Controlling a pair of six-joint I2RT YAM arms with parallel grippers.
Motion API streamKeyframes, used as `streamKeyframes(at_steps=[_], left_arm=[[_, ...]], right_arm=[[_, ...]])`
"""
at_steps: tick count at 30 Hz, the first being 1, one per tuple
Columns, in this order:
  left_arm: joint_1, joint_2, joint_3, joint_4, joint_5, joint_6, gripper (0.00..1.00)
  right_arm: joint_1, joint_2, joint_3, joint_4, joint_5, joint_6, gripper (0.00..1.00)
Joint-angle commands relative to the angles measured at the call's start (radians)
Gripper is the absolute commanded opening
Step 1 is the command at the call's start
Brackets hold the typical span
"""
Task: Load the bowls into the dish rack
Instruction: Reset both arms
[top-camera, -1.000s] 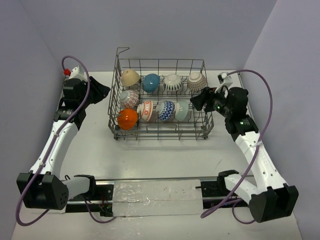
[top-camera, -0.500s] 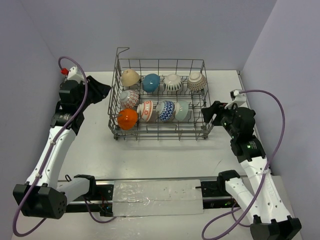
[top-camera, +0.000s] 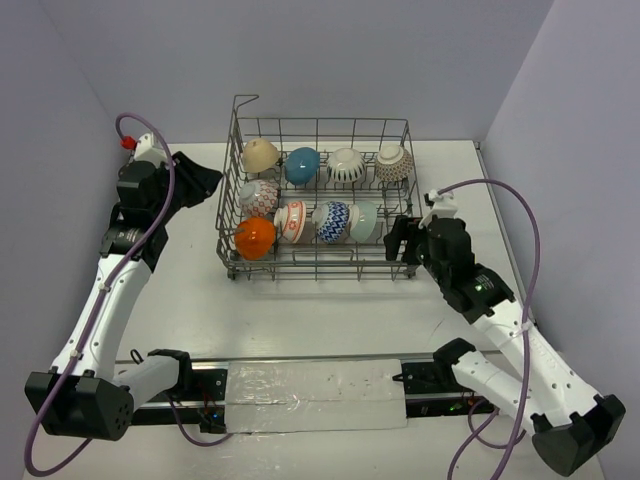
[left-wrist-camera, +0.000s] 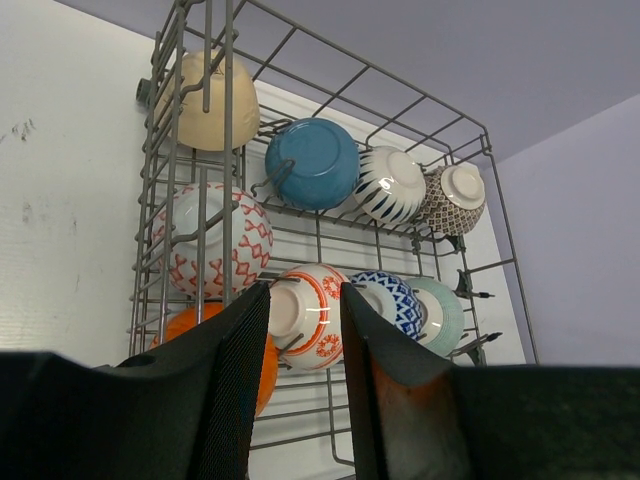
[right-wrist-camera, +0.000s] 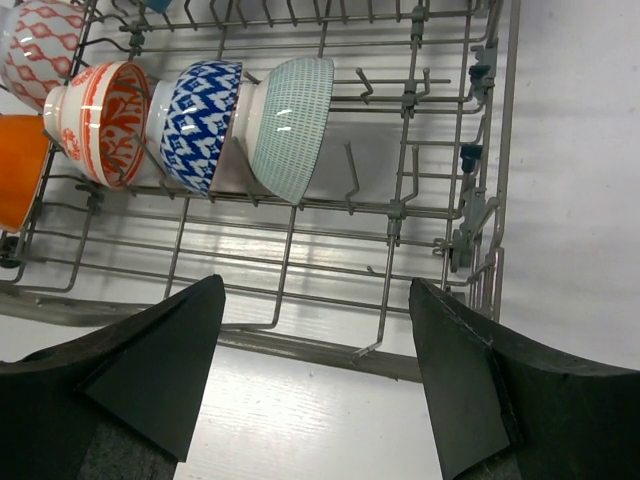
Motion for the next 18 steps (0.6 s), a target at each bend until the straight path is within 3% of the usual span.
streamKeyframes(at_steps=[1,9,18], left_arm=[[-0.010,-0.019,0.010,0.023,-0.001,0.014,0.40],[-0.015,-0.015,0.011,0.017,-0.009,0.016,0.40],[-0.015,-0.022,0.014,0.014,-0.010,0.018,0.40]], right_arm=[[0.042,-0.049,0.022,0.006,0.107,0.003,0.82],[0.050,-0.180,-0.028,0.066,0.150,0.000,0.84],[0.076,-0.106,-0.004,0.031,0.224,0.016,0.84]])
